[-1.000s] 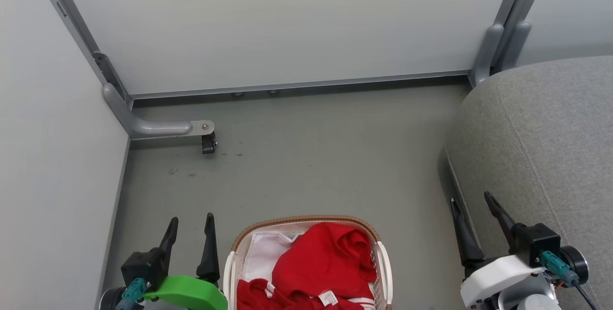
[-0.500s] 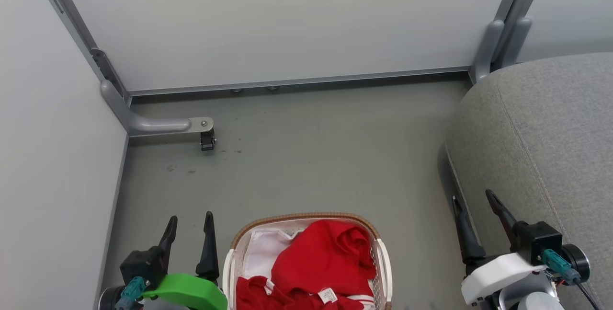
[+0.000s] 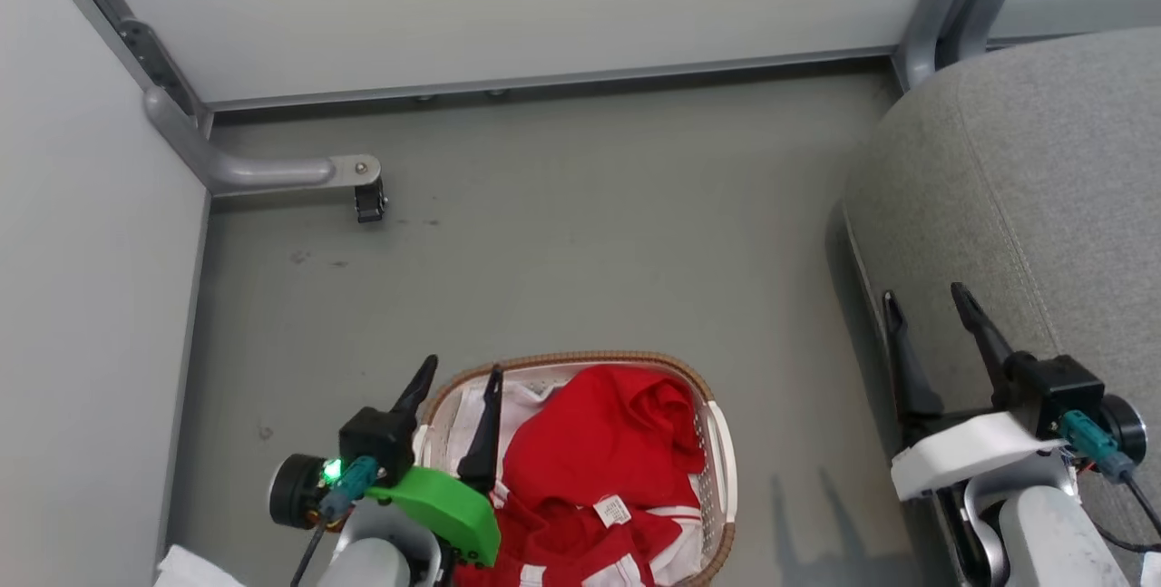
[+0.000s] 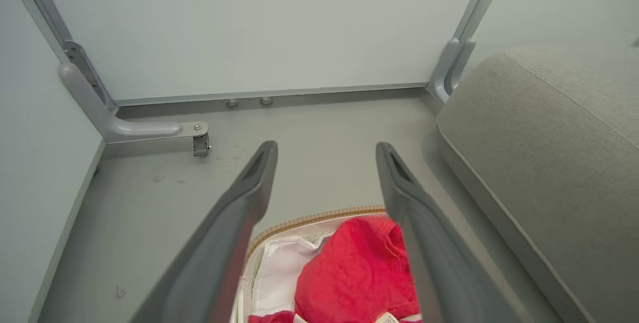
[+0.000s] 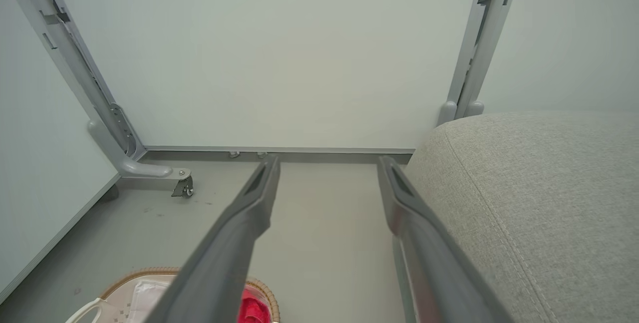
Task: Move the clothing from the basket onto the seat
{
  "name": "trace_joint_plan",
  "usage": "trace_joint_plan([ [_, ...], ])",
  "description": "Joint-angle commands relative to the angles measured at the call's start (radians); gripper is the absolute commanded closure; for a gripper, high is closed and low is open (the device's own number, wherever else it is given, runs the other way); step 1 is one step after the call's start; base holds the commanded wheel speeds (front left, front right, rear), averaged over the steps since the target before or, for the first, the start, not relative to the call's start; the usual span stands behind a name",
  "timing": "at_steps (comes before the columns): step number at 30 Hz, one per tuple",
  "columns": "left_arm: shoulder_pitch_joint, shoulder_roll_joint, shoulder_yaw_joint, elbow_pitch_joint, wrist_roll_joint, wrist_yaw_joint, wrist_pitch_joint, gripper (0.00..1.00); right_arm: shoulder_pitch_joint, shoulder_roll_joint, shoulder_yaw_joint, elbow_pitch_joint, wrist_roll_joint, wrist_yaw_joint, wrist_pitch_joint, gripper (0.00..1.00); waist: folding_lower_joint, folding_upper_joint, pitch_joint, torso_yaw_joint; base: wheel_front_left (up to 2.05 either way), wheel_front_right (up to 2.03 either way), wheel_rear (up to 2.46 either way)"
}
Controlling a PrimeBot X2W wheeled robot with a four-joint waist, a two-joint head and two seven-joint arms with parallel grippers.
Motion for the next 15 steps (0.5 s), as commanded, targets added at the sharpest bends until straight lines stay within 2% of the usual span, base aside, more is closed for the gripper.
trace_joint_plan([
  [1, -0.042, 0.006, -0.024, 0.03, 0.011, -0.008, -0.001, 0.0, -0.027, -0.005, -0.01, -0.009, -0.006, 0.0, -0.002, 0.0, 0.0, 0.0, 0.085, -0.021, 0.0, 0.0, 0.0],
  [9, -0.256, 0.006, -0.185, 0.3, -0.002, -0.032, -0.001, 0.0, -0.159, -0.005, -0.056, -0.062, -0.008, 0.0, -0.002, 0.0, 0.0, 0.0, 0.302, -0.069, 0.0, 0.0, 0.0],
  [15, -0.375, 0.006, -0.407, 0.421, -0.096, -0.033, 0.011, 0.0, -0.235, -0.004, -0.067, -0.085, 0.001, 0.0, -0.002, 0.0, 0.0, 0.0, 0.426, -0.1, 0.0, 0.0, 0.0],
])
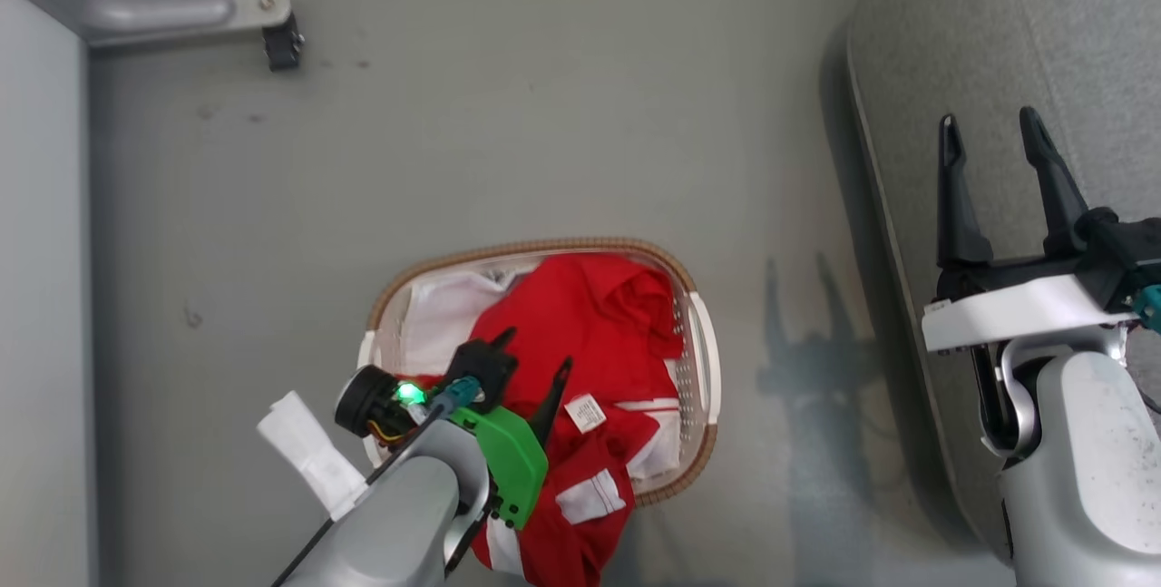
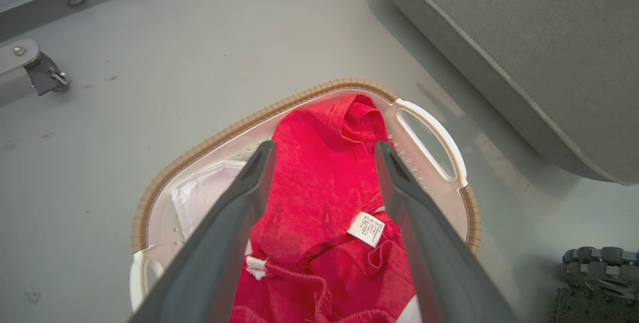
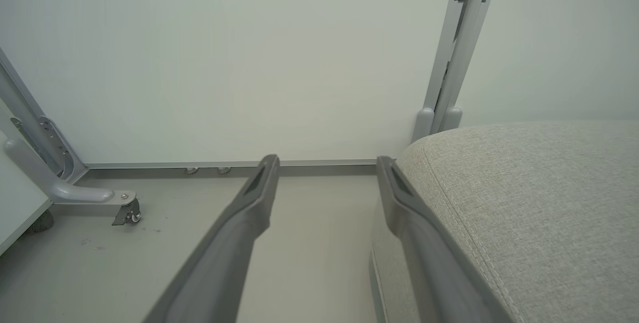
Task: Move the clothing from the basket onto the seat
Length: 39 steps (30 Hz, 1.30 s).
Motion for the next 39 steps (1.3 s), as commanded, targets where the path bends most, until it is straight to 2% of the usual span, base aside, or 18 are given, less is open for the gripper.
trace_joint_plan([
  [1, -0.037, 0.007, -0.039, 0.018, -0.024, -0.004, 0.01, 0.0, -0.022, -0.003, 0.0, -0.007, 0.006, -0.001, -0.002, 0.0, -0.0001, -0.0001, 0.147, -0.055, 0.0, 0.0, 0.0],
  [9, -0.107, 0.007, -0.292, 0.077, -0.172, -0.004, 0.078, 0.0, -0.056, -0.003, 0.017, -0.017, 0.026, 0.0, -0.002, 0.0, -0.0001, -0.0001, 0.225, -0.083, 0.0, 0.0, 0.0],
  [18, -0.151, 0.044, -0.464, 0.116, -0.298, -0.004, 0.122, 0.0, -0.091, -0.003, 0.062, -0.025, 0.072, -0.001, -0.002, 0.0, -0.0001, -0.0001, 0.289, -0.146, 0.0, 0.0, 0.0],
  [23, -0.168, 0.069, -0.507, 0.121, -0.352, -0.004, 0.18, 0.0, -0.105, -0.003, 0.075, -0.025, 0.092, -0.001, -0.002, 0.0, -0.0001, -0.0001, 0.318, -0.169, 0.0, 0.0, 0.0],
  [32, -0.2, 0.098, -0.527, 0.177, -0.405, -0.004, 0.237, 0.0, -0.12, -0.003, 0.086, -0.031, 0.122, -0.001, -0.002, 0.0, -0.0001, -0.0001, 0.369, -0.205, 0.0, 0.0, 0.0],
  [34, -0.209, 0.099, -0.528, 0.177, -0.412, -0.004, 0.235, 0.55, -0.12, -0.003, 0.083, -0.028, 0.123, -0.001, -0.002, 0.0, -0.0001, -0.0001, 0.371, -0.206, 0.0, 0.0, 0.0],
  [35, -0.21, 0.099, -0.529, 0.176, -0.418, -0.004, 0.231, 0.65, -0.12, -0.003, 0.082, -0.027, 0.124, -0.001, -0.002, 0.0, -0.0001, -0.0001, 0.37, -0.205, 0.0, 0.0, 0.0],
  [36, -0.211, 0.099, -0.53, 0.175, -0.422, -0.004, 0.224, 0.89, -0.119, -0.003, 0.08, -0.025, 0.123, -0.001, -0.002, 0.0, -0.0001, -0.0001, 0.367, -0.204, 0.0, 0.0, 0.0],
  [37, -0.213, 0.099, -0.53, 0.173, -0.424, -0.004, 0.219, 1.0, -0.118, -0.003, 0.079, -0.022, 0.122, -0.001, -0.002, 0.0, -0.0001, -0.0001, 0.364, -0.202, 0.0, 0.0, 0.0],
  [39, -0.221, 0.101, -0.528, 0.174, -0.434, -0.004, 0.188, 1.0, -0.118, -0.003, 0.081, -0.014, 0.125, -0.001, -0.002, 0.0, -0.0001, -0.0001, 0.353, -0.199, 0.0, 0.0, 0.0],
])
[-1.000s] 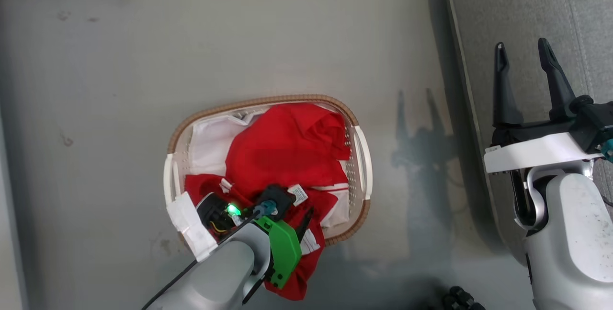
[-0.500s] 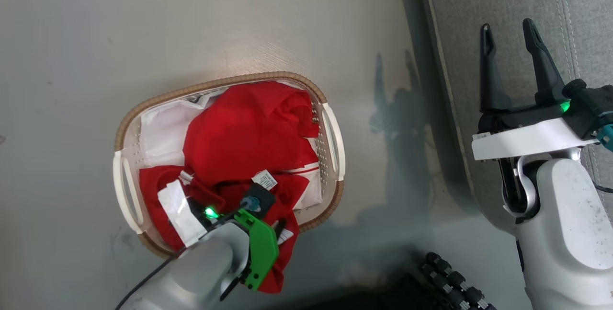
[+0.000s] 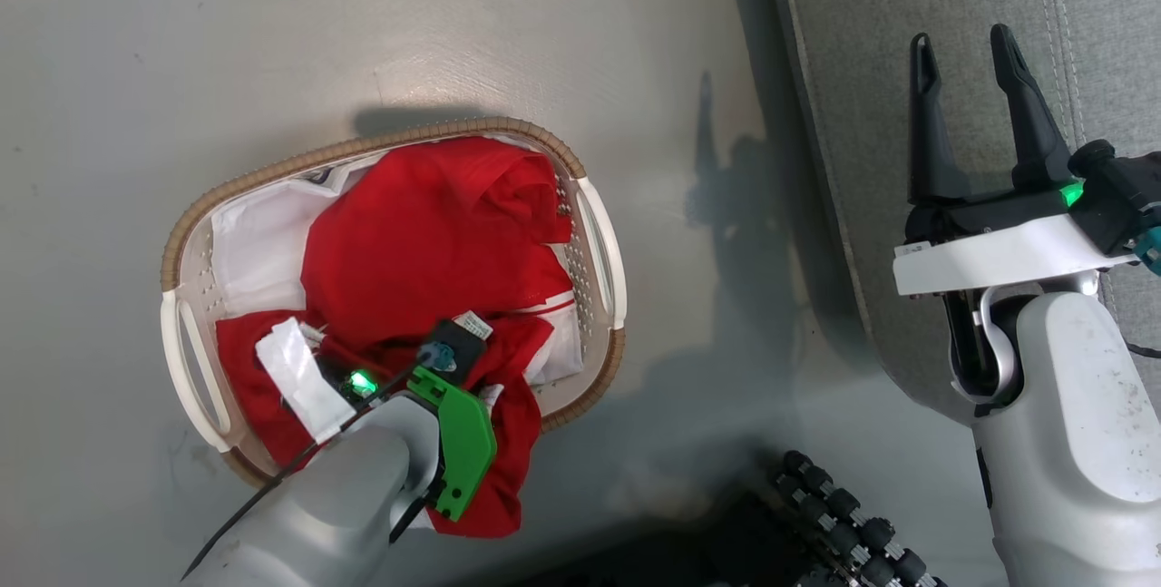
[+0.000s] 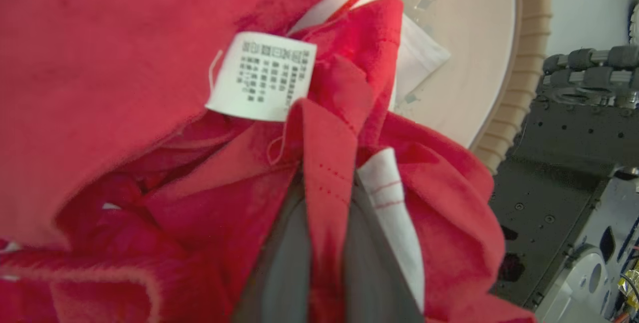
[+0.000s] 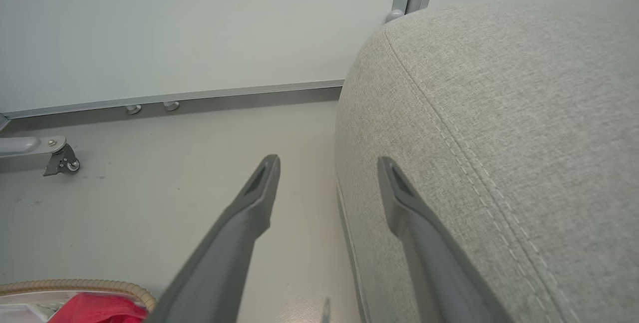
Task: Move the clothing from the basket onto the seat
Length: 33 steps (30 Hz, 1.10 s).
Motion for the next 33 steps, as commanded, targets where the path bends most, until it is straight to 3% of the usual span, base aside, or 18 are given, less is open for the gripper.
trace_joint_plan([
  [1, -0.021, 0.008, 0.005, 0.008, -0.015, -0.003, -0.028, 1.0, -0.01, -0.003, 0.002, 0.006, 0.008, -0.001, -0.002, 0.0, -0.0001, 0.0, -0.017, 0.005, 0.0, 0.0, 0.0],
  [11, -0.016, -0.006, 0.036, 0.002, -0.096, -0.003, -0.156, 1.0, 0.021, -0.003, -0.014, 0.027, -0.016, -0.001, -0.002, 0.0, -0.0001, 0.0, -0.122, 0.032, 0.0, 0.0, 0.0],
  [18, -0.002, 0.002, 0.05, -0.05, -0.095, -0.003, -0.203, 1.0, 0.067, -0.003, -0.029, 0.048, -0.044, -0.001, -0.002, 0.0, -0.0001, 0.0, -0.244, 0.063, 0.0, 0.0, 0.0],
  [28, 0.044, 0.082, 0.212, -0.292, 0.035, 0.068, -0.209, 1.0, 0.149, -0.003, -0.046, 0.079, -0.08, -0.001, -0.002, 0.0, -0.0001, 0.0, -0.422, 0.108, 0.0, 0.0, 0.0],
  [33, 0.062, 0.112, 0.268, -0.393, 0.094, 0.078, -0.209, 1.0, 0.193, -0.003, -0.043, 0.091, -0.102, -0.001, -0.002, 0.0, -0.0001, 0.0, -0.499, 0.126, 0.0, 0.0, 0.0],
])
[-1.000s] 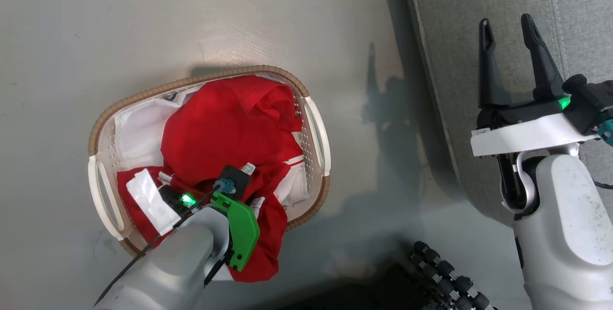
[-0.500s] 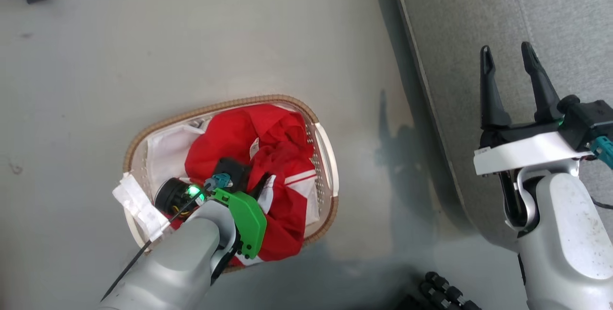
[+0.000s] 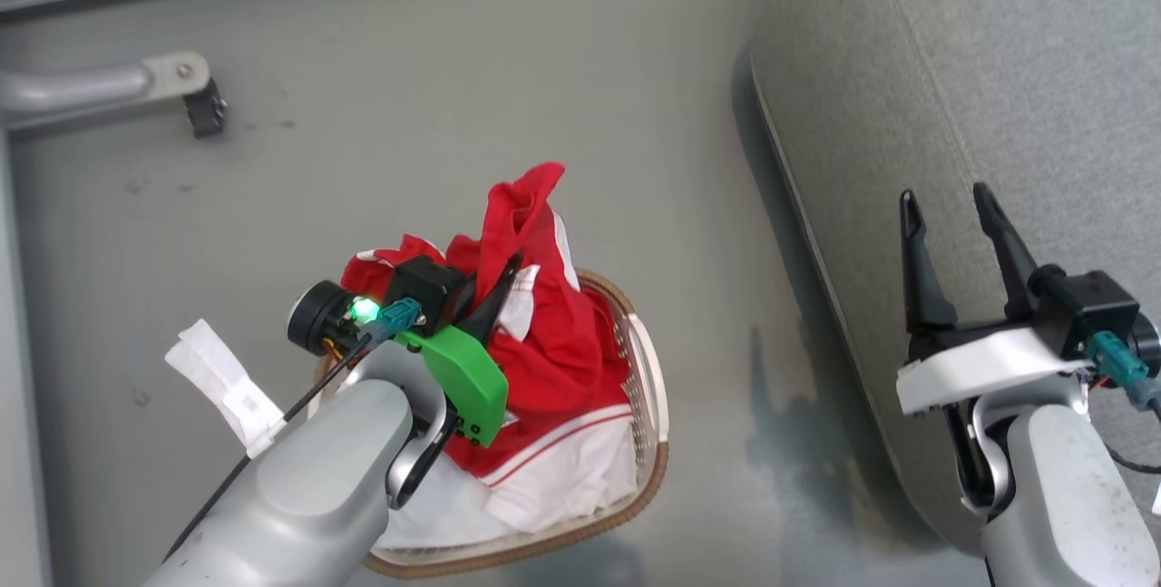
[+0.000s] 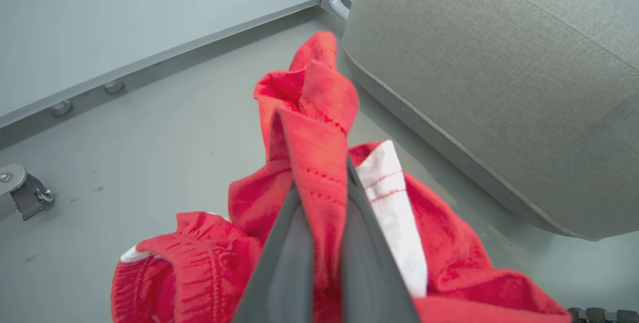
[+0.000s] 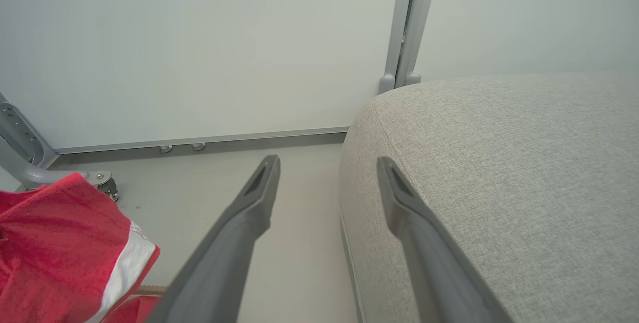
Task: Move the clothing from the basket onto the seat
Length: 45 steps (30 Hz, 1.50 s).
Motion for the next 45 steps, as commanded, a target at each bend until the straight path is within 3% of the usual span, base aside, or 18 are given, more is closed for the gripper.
trace_joint_plan([
  [1, 0.011, 0.012, 0.01, -0.019, 0.017, 0.005, -0.003, 1.0, 0.025, -0.004, 0.002, 0.006, -0.012, -0.001, -0.002, 0.0, 0.0, 0.0, -0.099, 0.04, 0.0, 0.0, 0.0],
  [15, -0.161, 0.008, 0.019, -0.046, 0.067, -0.03, 0.013, 1.0, 0.085, -0.004, 0.072, 0.03, -0.039, -0.001, -0.002, 0.0, 0.0, 0.0, -0.256, 0.069, 0.0, 0.0, 0.0],
  [27, -0.323, -0.003, 0.03, -0.056, 0.062, -0.048, 0.056, 1.0, 0.036, -0.003, 0.172, 0.029, -0.051, -0.001, -0.002, 0.0, 0.0, 0.0, -0.316, 0.081, 0.0, 0.0, 0.0],
  [45, -0.338, -0.012, 0.026, -0.068, 0.03, -0.047, 0.065, 1.0, -0.068, -0.004, 0.45, -0.046, 0.004, -0.001, -0.002, 0.0, 0.0, 0.0, -0.326, 0.095, 0.0, 0.0, 0.0],
])
